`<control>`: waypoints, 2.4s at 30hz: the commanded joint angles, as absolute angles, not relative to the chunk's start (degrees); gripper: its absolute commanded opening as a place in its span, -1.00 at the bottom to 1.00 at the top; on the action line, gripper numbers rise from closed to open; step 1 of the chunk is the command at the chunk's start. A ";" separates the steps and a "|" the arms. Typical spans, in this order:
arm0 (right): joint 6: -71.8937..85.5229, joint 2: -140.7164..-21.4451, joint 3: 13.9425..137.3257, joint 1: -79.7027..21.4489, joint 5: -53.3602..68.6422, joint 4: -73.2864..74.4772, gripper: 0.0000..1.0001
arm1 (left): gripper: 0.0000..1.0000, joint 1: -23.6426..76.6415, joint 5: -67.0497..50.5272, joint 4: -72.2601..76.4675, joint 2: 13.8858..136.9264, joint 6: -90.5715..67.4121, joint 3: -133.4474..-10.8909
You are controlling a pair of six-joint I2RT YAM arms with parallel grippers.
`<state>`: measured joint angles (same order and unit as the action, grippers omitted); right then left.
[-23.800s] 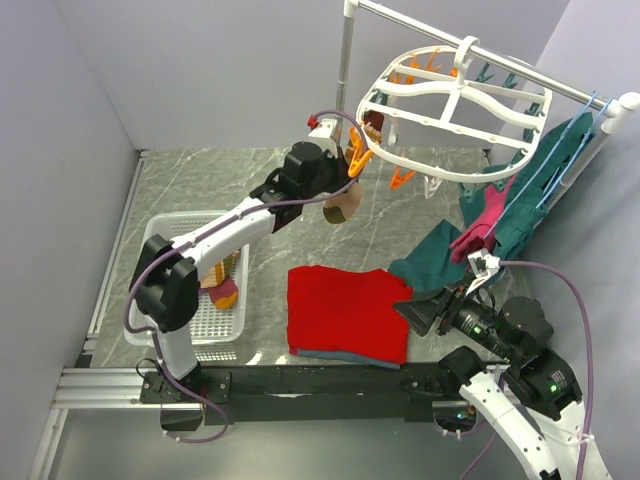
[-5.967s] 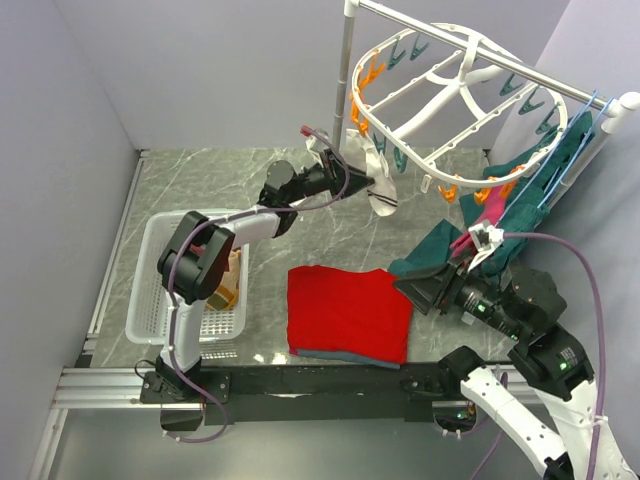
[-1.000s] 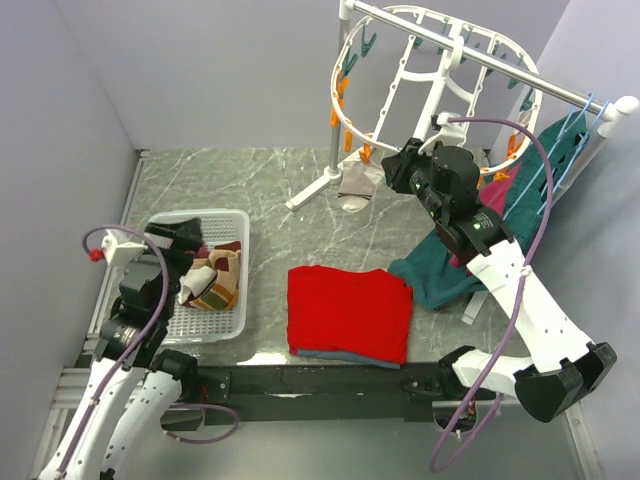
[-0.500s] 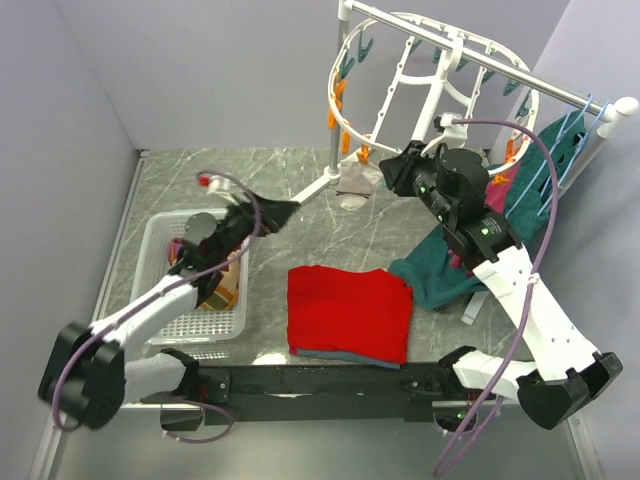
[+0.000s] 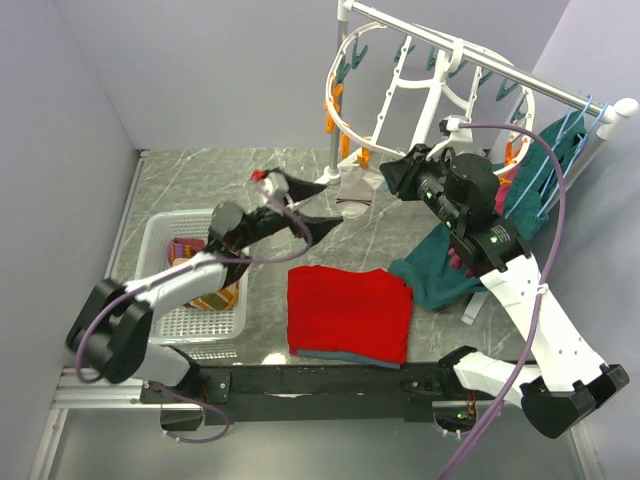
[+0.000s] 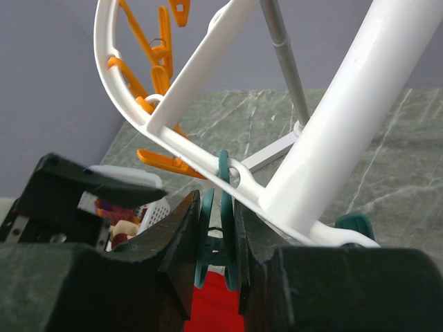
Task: Remove the socks clipped to the hanger
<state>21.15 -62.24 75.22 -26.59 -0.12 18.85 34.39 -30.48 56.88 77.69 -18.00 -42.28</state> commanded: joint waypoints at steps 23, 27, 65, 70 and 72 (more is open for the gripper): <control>20.04 -59.94 72.69 -27.33 5.01 25.93 -0.75 | -0.32 31.90 -53.53 54.58 108.20 -23.03 -72.96; 19.52 -59.50 72.51 -27.33 4.31 27.07 -0.40 | -0.60 33.83 -49.14 49.42 103.99 -20.57 -70.93; 25.40 -51.59 77.86 -27.33 9.15 27.43 0.84 | -0.89 49.13 -47.81 48.78 85.43 -37.35 -63.02; 25.58 -53.00 79.19 -27.16 8.17 25.32 0.81 | -0.88 50.36 -48.08 46.76 85.26 -36.65 -64.51; 25.40 -53.87 79.45 -27.16 7.74 24.61 0.78 | -0.87 50.80 -48.34 47.46 85.17 -37.00 -64.42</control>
